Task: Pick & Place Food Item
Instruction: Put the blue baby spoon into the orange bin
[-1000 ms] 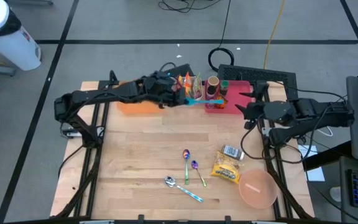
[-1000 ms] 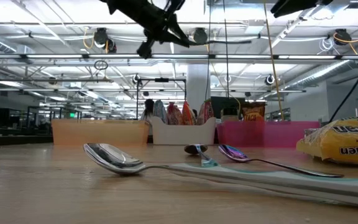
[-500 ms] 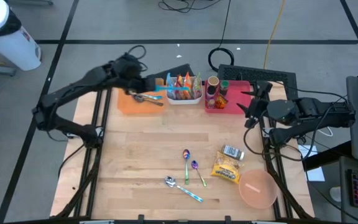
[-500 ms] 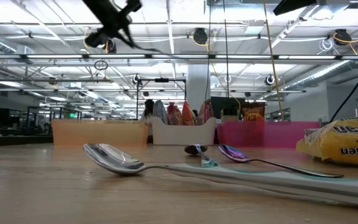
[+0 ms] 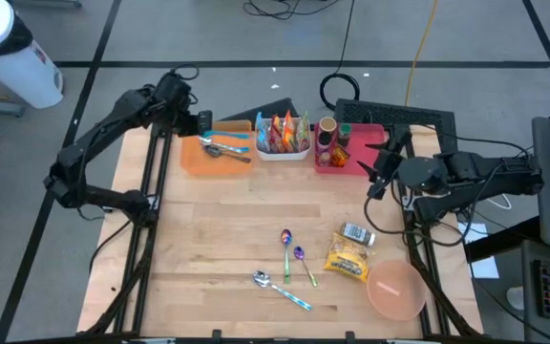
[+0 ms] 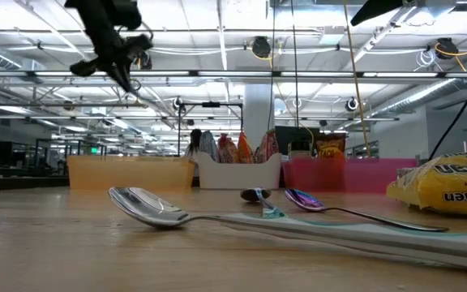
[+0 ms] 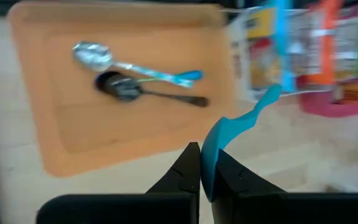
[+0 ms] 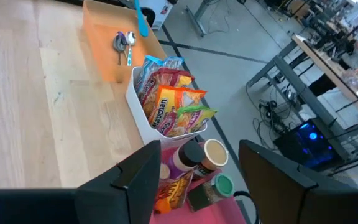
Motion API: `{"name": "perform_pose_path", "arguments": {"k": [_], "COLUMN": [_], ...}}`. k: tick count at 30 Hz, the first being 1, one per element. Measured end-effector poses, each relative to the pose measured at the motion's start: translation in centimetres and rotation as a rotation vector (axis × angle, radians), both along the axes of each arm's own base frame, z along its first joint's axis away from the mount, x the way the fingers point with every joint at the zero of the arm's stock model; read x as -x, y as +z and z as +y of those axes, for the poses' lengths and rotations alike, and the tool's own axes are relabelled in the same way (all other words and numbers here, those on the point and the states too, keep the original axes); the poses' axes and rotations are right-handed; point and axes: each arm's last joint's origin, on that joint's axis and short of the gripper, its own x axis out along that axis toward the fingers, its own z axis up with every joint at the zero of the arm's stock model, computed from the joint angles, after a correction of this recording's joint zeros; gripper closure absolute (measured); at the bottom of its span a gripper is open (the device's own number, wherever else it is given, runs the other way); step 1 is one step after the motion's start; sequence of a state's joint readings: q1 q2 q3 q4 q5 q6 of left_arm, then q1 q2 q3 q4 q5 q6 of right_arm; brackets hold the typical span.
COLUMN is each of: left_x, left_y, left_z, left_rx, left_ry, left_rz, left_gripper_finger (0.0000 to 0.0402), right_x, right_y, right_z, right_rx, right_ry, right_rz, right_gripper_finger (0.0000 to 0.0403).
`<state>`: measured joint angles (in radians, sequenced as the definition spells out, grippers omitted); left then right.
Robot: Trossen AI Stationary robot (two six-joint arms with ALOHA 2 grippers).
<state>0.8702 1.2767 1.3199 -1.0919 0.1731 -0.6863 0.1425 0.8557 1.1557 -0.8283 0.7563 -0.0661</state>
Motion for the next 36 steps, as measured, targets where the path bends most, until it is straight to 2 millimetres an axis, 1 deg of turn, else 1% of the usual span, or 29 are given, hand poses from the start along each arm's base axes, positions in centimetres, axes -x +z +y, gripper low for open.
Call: {"name": "perform_pose_path", "arguments": {"k": [3, 5, 9, 12, 18, 22, 28, 36], "left_x": [1.2, 1.6, 1.5, 1.5, 2.1, 2.5, 3.0, 2.3], "left_y": [-2.1, -3.5, -5.7, -7.4, -10.7, -12.2, -13.2, -15.3], "left_z": [0.8, 1.1, 1.9, 2.2, 2.3, 2.1, 2.1, 3.0], "left_rx": [0.069, 0.096, 0.097, 0.085, 0.117, 0.124, 0.109, 0.174], "left_ry": [0.021, 0.025, 0.026, 0.039, 0.102, 0.115, 0.110, 0.074], "left_rz": [0.020, 0.007, -0.069, -0.084, -0.125, -0.105, -0.054, -0.022], "left_gripper_finger": [0.0394, 0.0394, 0.0390, 0.0394, 0.0391, 0.0394, 0.0394, 0.0393], "right_x": [-0.6, -0.9, -1.7, -2.3, -3.1, -3.3, -3.3, -3.3], "right_y": [-0.3, -0.5, -0.7, -0.8, -1.0, -1.2, -1.1, -1.1], "right_z": [0.1, 0.1, -0.3, -0.7, -1.5, -1.9, -1.9, -1.9], "right_rx": [-0.011, -0.015, -0.017, -0.023, -0.085, -0.101, -0.129, -0.143], "right_ry": [-0.009, -0.016, -0.047, -0.076, -0.061, -0.077, -0.081, -0.091], "right_rz": [0.009, 0.017, 0.025, 0.016, 0.011, 0.011, -0.009, -0.021], "right_gripper_finger": [0.0197, 0.0197, 0.0198, 0.0198, 0.0202, 0.0206, 0.0207, 0.0207]}}
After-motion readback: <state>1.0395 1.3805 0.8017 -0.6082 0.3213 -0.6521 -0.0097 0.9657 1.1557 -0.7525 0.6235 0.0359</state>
